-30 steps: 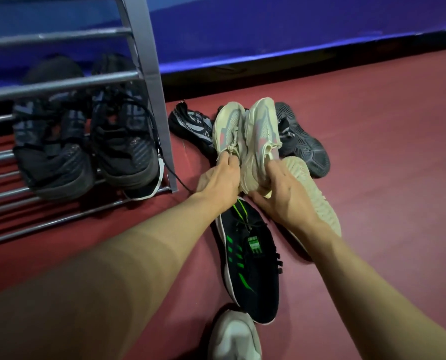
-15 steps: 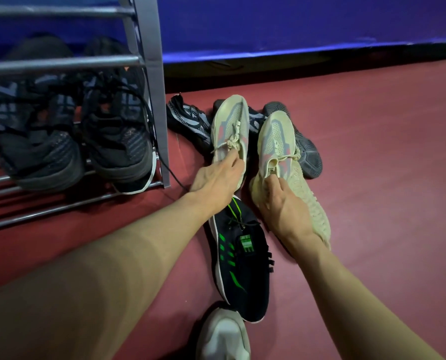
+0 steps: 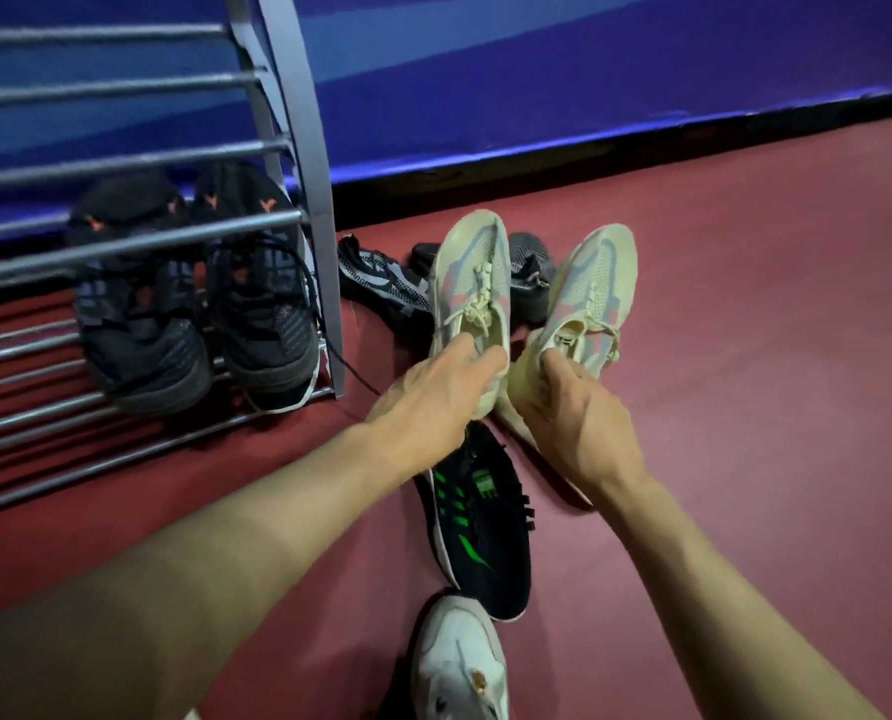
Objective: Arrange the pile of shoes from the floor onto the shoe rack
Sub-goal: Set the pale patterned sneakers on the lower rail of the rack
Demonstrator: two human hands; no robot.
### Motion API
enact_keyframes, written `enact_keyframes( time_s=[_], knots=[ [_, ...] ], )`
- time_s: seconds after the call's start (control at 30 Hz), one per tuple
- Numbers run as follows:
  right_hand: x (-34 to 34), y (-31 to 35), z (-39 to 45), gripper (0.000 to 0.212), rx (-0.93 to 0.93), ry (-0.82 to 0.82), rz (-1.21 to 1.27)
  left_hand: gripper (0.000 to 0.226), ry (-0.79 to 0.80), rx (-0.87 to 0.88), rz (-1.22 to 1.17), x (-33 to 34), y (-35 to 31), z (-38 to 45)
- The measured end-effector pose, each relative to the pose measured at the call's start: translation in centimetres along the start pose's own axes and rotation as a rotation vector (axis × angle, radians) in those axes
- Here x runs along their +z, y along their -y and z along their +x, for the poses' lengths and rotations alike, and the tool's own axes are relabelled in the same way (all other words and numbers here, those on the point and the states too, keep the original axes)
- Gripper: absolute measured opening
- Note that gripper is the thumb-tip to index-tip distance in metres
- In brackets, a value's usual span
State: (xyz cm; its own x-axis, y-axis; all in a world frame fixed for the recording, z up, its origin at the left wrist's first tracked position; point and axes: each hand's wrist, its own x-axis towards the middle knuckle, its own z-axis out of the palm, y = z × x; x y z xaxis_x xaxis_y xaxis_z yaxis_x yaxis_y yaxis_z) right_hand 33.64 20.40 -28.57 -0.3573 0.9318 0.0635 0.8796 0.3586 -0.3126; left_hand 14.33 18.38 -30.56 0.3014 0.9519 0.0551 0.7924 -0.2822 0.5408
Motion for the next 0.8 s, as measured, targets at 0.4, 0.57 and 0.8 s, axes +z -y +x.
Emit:
enact_keyframes(
  time_s=[0.4, 0.57, 0.8],
  knots=[
    [-2.6, 11.5, -9.9, 0.035, -0.231, 0.242, -0.079, 0.047, 0.074, -0.098, -0.039, -6.7, -5.1, -19.1],
    [-1.7, 13.9, -10.7, 0.037, -0.375, 0.435, -0.070, 0.050, 0.135, -0.133, -0.003, -8.9, -2.7, -23.0],
    [-3.0, 16.6, -11.6, 0.039, -0.564, 0.551, -0.101, 0.022, 0.239, -0.189, -0.078, -10.2, -2.8, -28.3]
  ],
)
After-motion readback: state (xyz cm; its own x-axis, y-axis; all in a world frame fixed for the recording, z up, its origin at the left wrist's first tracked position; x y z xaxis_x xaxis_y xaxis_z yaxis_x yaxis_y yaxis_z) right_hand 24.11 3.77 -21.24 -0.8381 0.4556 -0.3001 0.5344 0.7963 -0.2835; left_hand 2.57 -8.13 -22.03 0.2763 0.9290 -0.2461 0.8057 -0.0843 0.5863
